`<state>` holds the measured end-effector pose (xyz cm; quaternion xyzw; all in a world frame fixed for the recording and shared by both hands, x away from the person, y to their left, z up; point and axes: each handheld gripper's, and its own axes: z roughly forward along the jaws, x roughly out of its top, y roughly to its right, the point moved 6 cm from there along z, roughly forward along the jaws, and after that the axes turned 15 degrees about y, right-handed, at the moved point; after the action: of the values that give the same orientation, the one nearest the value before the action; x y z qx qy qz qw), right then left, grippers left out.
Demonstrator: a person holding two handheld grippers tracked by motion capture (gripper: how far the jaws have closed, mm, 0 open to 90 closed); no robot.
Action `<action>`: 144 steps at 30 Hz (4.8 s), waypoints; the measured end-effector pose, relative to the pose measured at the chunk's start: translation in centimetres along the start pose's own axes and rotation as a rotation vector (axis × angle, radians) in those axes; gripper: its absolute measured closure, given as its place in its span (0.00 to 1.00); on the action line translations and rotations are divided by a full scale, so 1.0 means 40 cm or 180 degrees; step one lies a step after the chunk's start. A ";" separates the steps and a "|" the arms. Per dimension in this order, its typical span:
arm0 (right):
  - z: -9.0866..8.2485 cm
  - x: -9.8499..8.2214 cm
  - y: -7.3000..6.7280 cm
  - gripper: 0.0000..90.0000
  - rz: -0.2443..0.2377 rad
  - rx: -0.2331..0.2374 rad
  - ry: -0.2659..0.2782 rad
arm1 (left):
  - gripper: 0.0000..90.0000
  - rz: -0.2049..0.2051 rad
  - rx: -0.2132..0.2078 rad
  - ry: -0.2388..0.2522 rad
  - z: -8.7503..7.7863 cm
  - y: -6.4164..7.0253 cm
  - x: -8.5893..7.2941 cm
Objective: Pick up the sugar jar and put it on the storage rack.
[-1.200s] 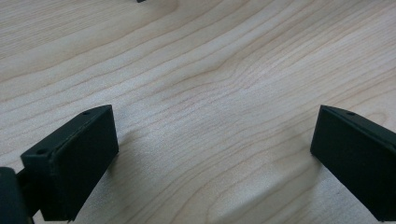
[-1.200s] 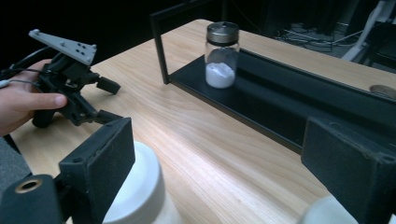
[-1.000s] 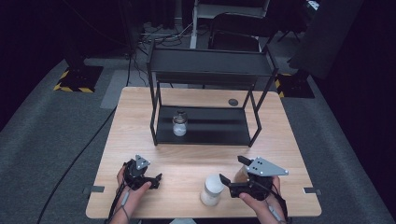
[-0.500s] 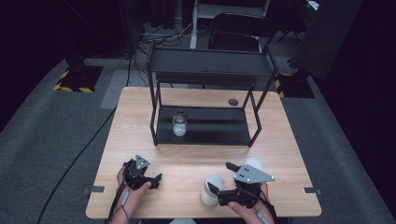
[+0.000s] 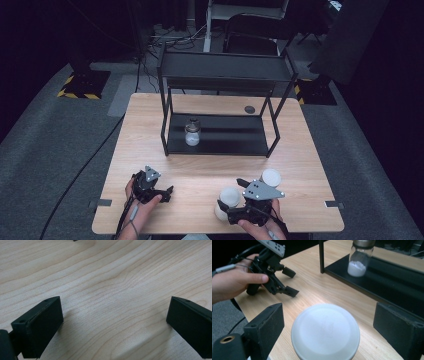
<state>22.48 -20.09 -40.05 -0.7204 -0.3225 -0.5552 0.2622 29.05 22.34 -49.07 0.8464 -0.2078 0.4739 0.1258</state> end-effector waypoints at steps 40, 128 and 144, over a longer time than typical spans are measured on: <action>0.031 0.000 0.027 0.36 -0.0074 0.0217 -0.0323 | 0.00 0.0012 -0.0010 -0.0007 0.000 -0.001 0.000; 0.290 0.275 0.280 0.37 -0.0236 -0.0209 -0.0035 | 0.00 0.0006 -0.0020 -0.0003 0.000 -0.002 0.000; 0.401 0.227 0.316 0.37 -0.0228 -0.0356 -0.0100 | 0.00 0.0014 -0.0032 -0.0006 0.000 -0.004 0.001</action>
<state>43.74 -14.99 -35.43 -0.7306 -0.3206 -0.5700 0.1965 29.15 22.47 -49.06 0.8457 -0.2122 0.4723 0.1289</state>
